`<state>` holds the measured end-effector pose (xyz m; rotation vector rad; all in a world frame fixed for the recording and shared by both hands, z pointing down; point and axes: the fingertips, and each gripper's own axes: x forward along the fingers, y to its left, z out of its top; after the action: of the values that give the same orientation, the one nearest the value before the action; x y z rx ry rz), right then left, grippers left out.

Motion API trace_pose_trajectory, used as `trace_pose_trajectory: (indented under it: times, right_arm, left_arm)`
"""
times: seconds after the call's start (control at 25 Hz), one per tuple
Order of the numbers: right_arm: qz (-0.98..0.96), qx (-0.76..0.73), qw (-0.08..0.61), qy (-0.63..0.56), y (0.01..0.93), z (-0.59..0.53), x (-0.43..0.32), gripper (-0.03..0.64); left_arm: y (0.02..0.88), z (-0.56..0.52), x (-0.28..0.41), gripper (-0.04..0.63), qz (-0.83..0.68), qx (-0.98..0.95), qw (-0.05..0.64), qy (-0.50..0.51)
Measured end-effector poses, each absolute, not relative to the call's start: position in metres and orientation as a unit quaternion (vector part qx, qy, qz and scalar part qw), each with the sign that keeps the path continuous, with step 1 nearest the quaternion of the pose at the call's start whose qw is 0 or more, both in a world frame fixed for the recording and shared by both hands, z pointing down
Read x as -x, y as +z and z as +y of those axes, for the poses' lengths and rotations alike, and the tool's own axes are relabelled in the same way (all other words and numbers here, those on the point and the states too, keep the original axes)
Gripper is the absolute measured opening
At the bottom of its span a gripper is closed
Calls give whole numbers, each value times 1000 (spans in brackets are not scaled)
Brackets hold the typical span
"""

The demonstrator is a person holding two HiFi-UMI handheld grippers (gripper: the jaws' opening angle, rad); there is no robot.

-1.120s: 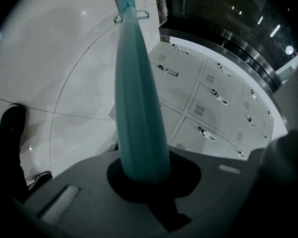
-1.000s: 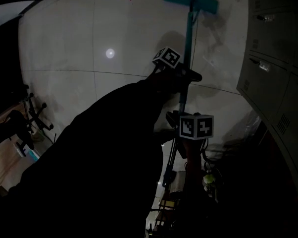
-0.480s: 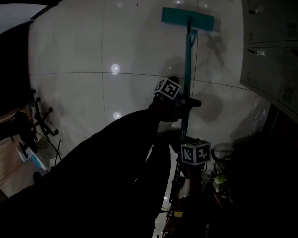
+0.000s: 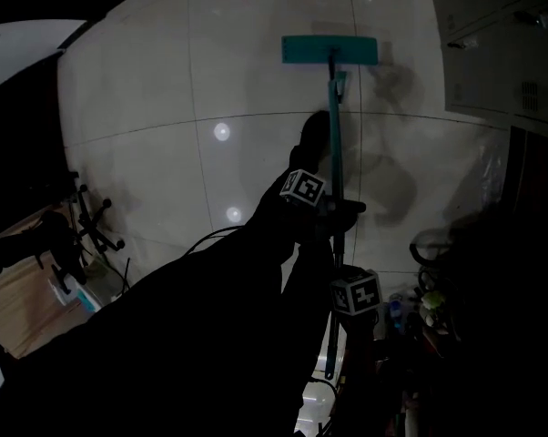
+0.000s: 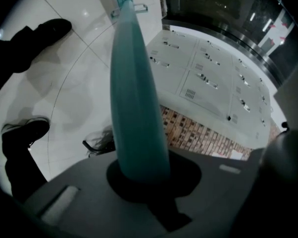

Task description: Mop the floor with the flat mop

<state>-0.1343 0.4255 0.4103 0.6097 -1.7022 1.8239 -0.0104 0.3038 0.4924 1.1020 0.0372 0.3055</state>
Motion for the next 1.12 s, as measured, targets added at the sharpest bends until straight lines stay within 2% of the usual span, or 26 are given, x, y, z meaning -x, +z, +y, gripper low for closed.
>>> trace_pose_trajectory:
  times: [0.12, 0.28, 0.68, 1.12]
  right_arm:
    - [-627, -229, 300, 682, 416, 453, 139, 126]
    - [-618, -238, 288, 691, 417, 469, 140, 106]
    - [-615, -256, 255, 701, 415, 447, 149, 107]
    - [-615, -254, 259, 700, 417, 427, 140, 107]
  left_arm:
    - [493, 327, 17, 32, 23, -521, 839, 154]
    - [494, 345, 20, 28, 28, -513, 841, 171]
    - [495, 330, 24, 28, 31, -513, 838, 185]
    - [496, 308, 17, 28, 28, -514, 839, 175]
